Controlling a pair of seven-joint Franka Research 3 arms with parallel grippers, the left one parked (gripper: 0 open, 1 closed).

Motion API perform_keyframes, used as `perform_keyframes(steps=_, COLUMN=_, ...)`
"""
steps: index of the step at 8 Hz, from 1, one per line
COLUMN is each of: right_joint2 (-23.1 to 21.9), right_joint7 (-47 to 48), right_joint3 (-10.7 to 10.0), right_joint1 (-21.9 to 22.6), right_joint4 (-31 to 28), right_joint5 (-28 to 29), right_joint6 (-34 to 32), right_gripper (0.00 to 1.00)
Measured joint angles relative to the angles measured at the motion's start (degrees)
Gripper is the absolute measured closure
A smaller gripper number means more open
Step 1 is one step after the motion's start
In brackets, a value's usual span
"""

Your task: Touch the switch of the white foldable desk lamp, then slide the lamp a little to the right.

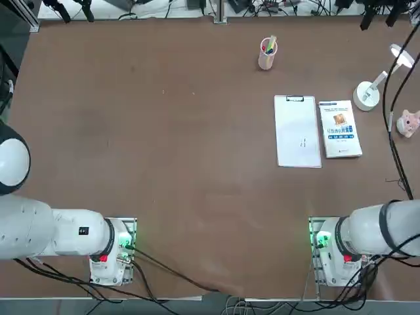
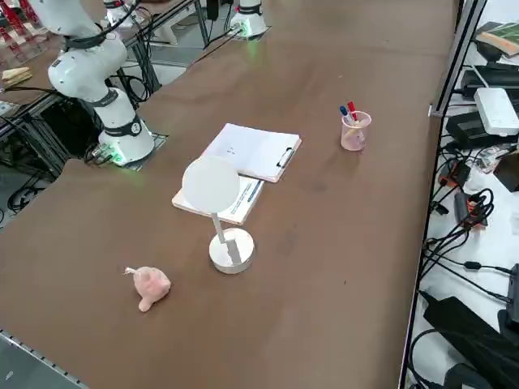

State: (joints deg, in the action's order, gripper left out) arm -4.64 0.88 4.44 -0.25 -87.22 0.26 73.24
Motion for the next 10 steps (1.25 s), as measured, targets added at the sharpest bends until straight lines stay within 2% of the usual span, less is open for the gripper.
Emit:
perform_keyframes(steps=1, right_joint2=-1.2, right_joint7=0.6, right_joint3=0.1, right_joint1=0.0, right_joint4=-1.1, right_joint5=0.1, right_joint6=2.5, right_gripper=0.00)
perform_keyframes(steps=6, right_joint2=-0.5, right_joint7=9.0, right_joint3=0.0, right_joint1=0.9, right_joint4=-1.2, right_joint5=0.1, right_joint6=12.1, right_gripper=0.01)
perform_keyframes(steps=10, right_joint2=2.0, right_joint7=9.4, right_joint3=-3.4, right_joint1=0.8, right_joint4=-3.1, right_joint5=0.1, right_joint6=16.9, right_gripper=0.00)
